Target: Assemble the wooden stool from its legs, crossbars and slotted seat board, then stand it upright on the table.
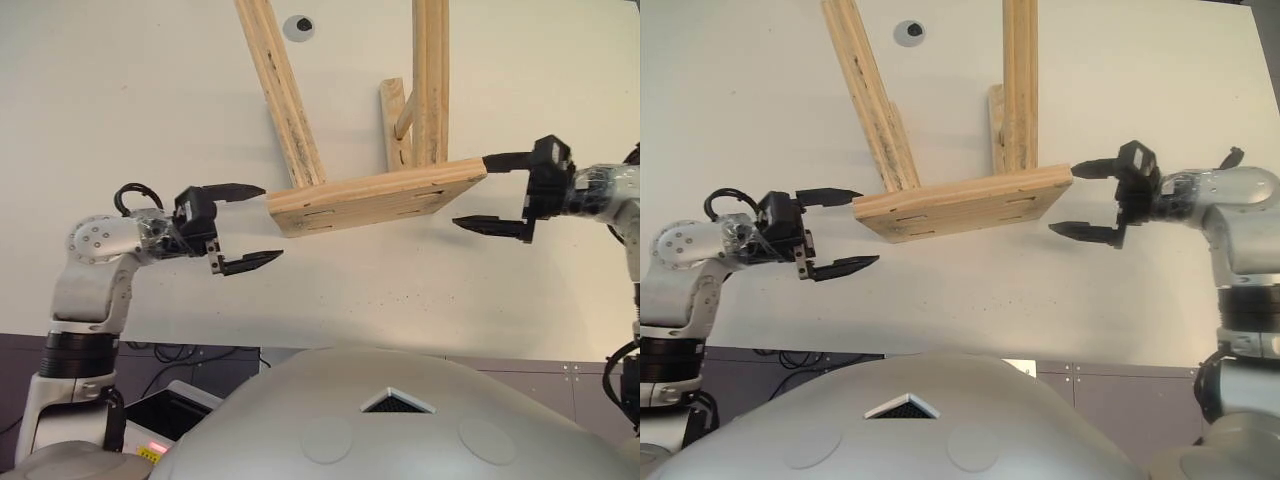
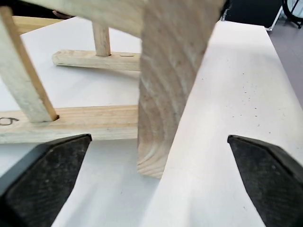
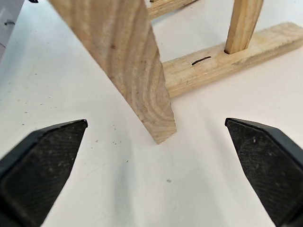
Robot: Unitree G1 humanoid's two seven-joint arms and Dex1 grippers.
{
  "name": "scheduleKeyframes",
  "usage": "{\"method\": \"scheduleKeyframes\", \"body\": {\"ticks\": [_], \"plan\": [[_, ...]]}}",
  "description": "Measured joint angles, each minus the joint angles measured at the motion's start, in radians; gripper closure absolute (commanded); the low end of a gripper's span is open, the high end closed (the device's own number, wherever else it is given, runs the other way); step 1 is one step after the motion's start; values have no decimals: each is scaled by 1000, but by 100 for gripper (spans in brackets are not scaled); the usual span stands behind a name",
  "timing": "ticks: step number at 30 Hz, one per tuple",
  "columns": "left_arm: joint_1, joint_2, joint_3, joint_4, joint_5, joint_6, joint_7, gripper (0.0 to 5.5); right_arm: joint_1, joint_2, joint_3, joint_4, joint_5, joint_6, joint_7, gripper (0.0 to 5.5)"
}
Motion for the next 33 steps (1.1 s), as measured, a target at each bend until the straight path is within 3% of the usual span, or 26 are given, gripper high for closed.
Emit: {"method": "scheduleKeyframes", "body": {"ticks": [15,20,22,25,29,33], "plan": [[-111,-68,-117,226,153,-213,46,301,-80,120,118,212,-127,-212,-39,344],[-109,-75,-120,215,143,-199,40,382,-78,132,123,199,-121,-184,-10,382],[-104,-68,-115,173,111,-115,41,398,-63,126,109,158,-99,-99,11,384],[-55,-23,-53,-21,-83,155,41,398,-20,54,31,20,54,114,64,384],[12,101,87,-239,-502,548,79,401,50,-57,-86,-163,295,417,128,385],[6,212,147,-262,-862,718,179,402,76,-105,-190,-228,484,614,155,395]]}}
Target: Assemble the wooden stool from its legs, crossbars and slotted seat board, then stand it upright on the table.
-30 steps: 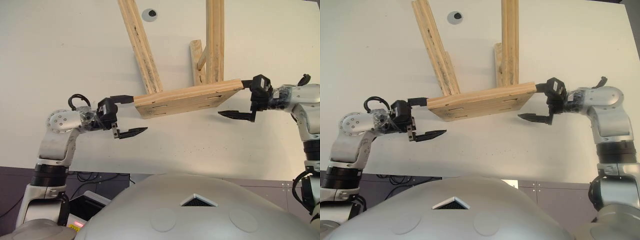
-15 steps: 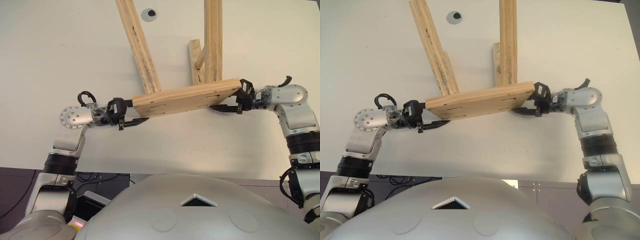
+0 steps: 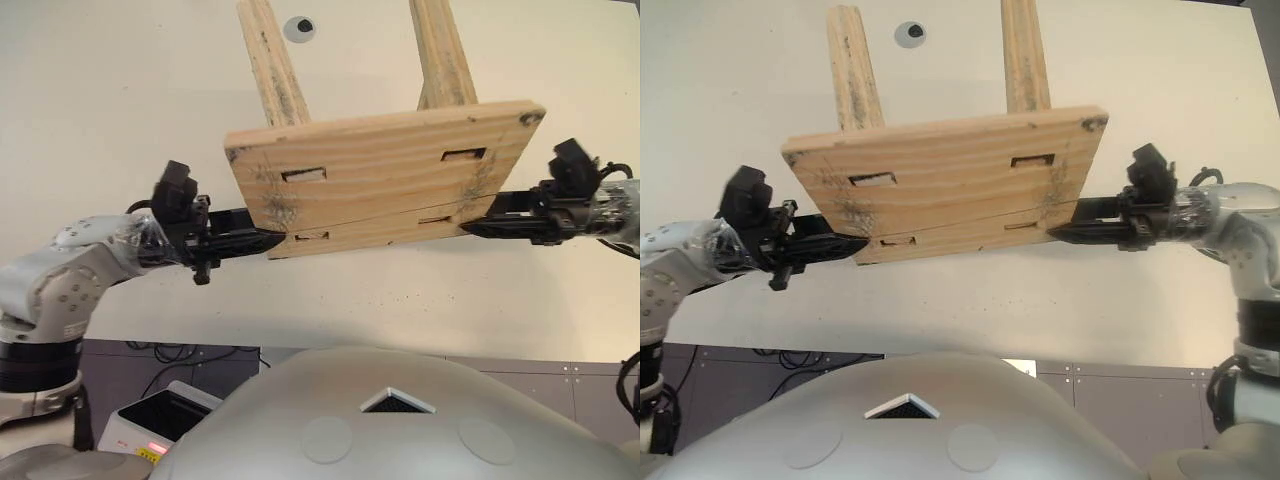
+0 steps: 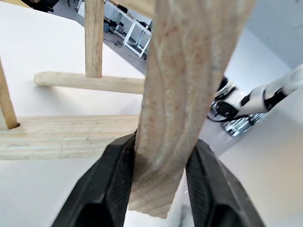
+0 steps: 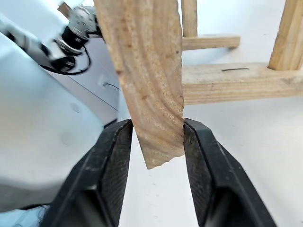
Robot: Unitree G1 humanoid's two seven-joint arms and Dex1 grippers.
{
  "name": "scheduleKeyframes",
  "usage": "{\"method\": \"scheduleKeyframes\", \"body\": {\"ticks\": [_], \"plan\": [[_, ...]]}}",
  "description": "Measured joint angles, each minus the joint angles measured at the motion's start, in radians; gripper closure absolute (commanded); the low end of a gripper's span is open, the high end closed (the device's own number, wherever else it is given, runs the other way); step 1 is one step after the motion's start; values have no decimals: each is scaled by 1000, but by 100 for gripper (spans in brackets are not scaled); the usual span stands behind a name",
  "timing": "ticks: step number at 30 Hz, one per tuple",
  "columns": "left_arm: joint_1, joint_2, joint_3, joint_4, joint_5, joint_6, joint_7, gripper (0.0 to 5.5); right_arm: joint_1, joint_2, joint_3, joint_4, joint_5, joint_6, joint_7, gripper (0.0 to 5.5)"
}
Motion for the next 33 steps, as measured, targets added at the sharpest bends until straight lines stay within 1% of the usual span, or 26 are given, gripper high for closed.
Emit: {"method": "scheduleKeyframes", "body": {"ticks": [2,4,5,6,8,9,10,12,15,18,20,23,25,26,28,33], "plan": [[-21,44,9,15,-196,26,101,406,-5,0,-55,2,98,107,-12,403],[-91,72,11,44,-393,50,244,411,-40,-1,-111,24,224,249,-60,412],[-160,72,11,76,-524,69,363,412,-88,-2,-141,55,315,363,-109,414],[-217,68,11,102,-599,89,441,412,-131,-1,-153,81,362,438,-145,416],[-409,48,8,205,-745,175,677,412,-281,2,-180,173,467,647,-302,416],[-489,20,6,249,-755,202,742,412,-363,13,-196,227,475,697,-377,416],[-523,-5,3,284,-756,213,783,410,-413,32,-201,275,474,719,-431,416],[-574,-86,-6,397,-757,226,904,407,-514,136,-219,426,461,741,-582,416],[-637,-158,-13,534,-757,224,1009,404,-668,236,-269,606,408,740,-751,416],[-704,-194,-13,633,-757,226,1079,402,-762,293,-330,739,371,738,-885,416],[-779,-219,-19,739,-748,236,1144,402,-839,346,-396,840,331,713,-1015,416],[-836,-227,-23,831,-722,263,1143,402,-882,395,-470,900,307,680,-1119,416],[-873,-232,-22,885,-647,276,1077,336,-899,409,-498,928,303,663,-1158,348],[-909,-229,-27,900,-570,311,1040,321,-912,421,-507,937,279,617,-1190,332],[-948,-240,-17,970,-496,332,974,288,-925,443,-522,969,267,581,-1210,294],[-1062,-268,88,1207,-266,203,835,200,-923,444,-540,981,233,510,-1200,191]]}}
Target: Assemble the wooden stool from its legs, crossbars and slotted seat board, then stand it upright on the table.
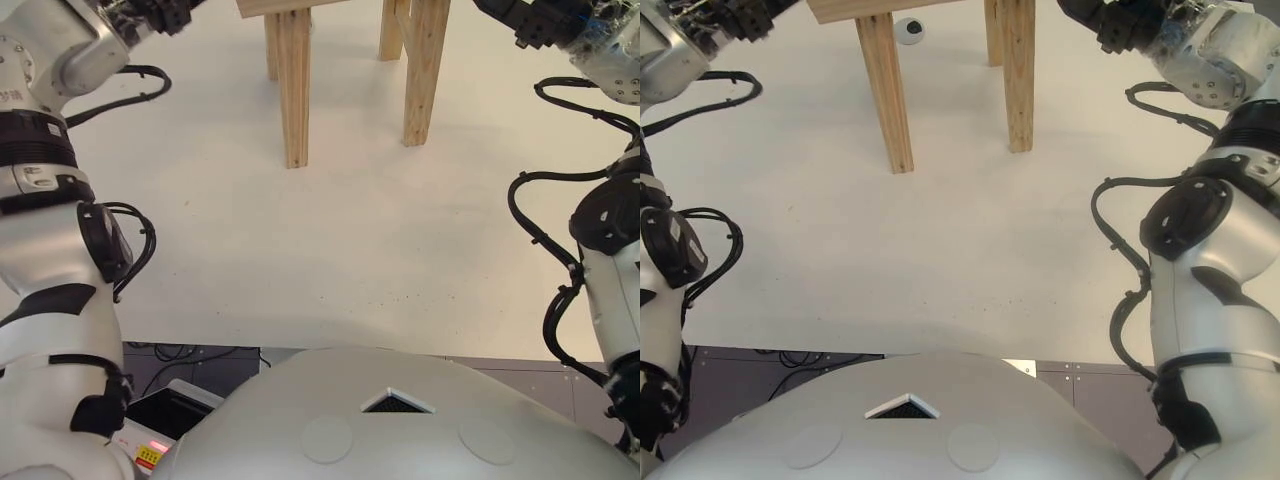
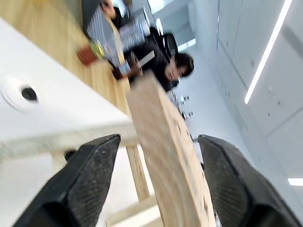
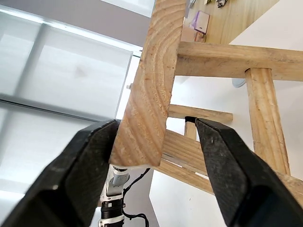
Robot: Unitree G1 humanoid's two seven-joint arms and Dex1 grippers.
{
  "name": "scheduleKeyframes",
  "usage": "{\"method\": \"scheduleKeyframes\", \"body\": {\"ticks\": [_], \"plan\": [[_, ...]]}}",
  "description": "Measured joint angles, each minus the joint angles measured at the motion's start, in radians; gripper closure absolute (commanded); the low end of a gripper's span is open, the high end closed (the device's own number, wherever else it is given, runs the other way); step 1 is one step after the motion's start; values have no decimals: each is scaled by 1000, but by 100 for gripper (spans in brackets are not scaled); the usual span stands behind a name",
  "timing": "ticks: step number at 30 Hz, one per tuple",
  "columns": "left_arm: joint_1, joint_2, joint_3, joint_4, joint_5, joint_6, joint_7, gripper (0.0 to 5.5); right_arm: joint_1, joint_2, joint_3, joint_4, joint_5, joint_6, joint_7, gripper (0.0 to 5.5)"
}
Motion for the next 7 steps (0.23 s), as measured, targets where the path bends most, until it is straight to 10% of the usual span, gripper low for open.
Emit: {"method": "scheduleKeyframes", "body": {"ticks": [7], "plan": [[62,-44,103,-48,215,-79,-92,114,91,-3,-32,-88,-40,-166,68,67]]}}
